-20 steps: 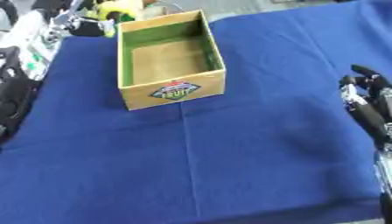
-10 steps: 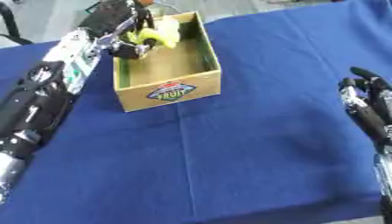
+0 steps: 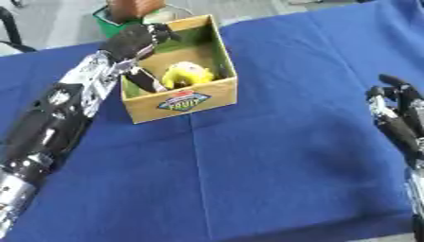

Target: Pick up objects on the table and place them in the box.

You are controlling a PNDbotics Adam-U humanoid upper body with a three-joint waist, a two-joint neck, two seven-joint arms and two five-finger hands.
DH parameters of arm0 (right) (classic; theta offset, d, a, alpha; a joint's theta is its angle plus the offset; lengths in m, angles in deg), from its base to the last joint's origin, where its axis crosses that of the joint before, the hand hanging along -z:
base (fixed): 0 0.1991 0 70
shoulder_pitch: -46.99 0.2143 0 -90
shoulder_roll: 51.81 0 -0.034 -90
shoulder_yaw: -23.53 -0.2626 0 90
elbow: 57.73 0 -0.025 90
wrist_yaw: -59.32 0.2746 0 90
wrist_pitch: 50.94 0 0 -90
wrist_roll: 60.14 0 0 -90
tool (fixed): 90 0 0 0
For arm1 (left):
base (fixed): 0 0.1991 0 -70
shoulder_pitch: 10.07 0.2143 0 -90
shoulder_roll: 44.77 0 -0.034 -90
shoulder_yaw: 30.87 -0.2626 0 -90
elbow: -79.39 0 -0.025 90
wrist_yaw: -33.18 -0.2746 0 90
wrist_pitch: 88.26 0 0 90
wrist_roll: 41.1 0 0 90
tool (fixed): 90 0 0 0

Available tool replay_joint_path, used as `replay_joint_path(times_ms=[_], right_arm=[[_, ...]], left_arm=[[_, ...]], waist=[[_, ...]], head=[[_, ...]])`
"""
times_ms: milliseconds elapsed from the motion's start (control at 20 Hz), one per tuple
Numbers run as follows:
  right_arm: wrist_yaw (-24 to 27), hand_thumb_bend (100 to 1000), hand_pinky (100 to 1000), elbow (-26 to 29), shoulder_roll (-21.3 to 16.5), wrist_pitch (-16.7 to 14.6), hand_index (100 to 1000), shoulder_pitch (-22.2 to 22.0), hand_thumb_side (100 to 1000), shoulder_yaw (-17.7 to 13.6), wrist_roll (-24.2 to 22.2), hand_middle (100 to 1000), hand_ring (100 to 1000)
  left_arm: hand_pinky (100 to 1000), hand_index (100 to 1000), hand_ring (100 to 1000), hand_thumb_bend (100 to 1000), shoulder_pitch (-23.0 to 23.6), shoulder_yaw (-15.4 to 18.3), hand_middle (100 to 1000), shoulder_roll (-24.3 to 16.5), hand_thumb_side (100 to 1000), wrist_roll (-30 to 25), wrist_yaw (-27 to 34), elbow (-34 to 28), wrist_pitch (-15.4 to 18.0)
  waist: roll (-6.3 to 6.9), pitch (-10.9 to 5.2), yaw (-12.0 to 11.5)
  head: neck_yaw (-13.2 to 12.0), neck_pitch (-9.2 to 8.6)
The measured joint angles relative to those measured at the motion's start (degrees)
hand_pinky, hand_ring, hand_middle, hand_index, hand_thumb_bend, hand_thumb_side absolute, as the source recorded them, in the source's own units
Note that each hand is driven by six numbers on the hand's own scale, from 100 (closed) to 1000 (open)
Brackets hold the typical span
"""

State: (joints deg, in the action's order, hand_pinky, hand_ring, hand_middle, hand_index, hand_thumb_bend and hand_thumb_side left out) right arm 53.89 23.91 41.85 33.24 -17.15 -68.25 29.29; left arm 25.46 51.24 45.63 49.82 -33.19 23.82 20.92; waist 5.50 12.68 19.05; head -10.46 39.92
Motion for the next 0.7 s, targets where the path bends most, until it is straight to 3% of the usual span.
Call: replay_joint_path(times_ms=[150,250,400,500,700], right_arm=[[0.00,100,745,0.01,0.00,0.02,890,-0.19,552,-0.11,0.07,649,895],[0.00,100,745,0.05,0.00,0.05,890,-0.22,552,-0.38,0.21,649,895],[-0.01,100,746,0.21,0.00,0.09,890,-0.36,551,-0.72,0.42,649,895],[-0.03,100,746,0.39,-0.02,0.17,890,-0.55,552,-0.94,0.61,649,894],[-0.09,100,746,0.77,-0.03,0.23,890,-0.67,552,-1.44,1.11,649,894]], left_arm=[[675,821,669,1000,0.25,0.94,701,-0.22,360,0.51,4.82,-2.75,-0.50],[644,801,634,1000,1.25,1.59,664,-1.14,400,1.30,11.52,-6.12,-1.29],[614,779,609,1000,3.91,3.06,629,-3.65,422,2.65,25.73,-12.96,-3.77],[594,768,595,905,6.52,4.29,614,-5.63,456,3.50,36.08,-17.89,-6.31],[569,758,581,833,14.99,8.55,597,-8.59,432,6.41,53.15,-25.93,-11.90]], waist=[[0.00,0.00,-0.57],[0.00,-0.01,-1.34],[-0.02,-0.04,-2.95],[-0.11,-0.08,-3.99],[-0.30,-0.18,-6.21]], head=[[0.09,-0.18],[0.39,-0.19],[1.09,-0.19],[1.55,-0.19],[2.23,-0.19]])
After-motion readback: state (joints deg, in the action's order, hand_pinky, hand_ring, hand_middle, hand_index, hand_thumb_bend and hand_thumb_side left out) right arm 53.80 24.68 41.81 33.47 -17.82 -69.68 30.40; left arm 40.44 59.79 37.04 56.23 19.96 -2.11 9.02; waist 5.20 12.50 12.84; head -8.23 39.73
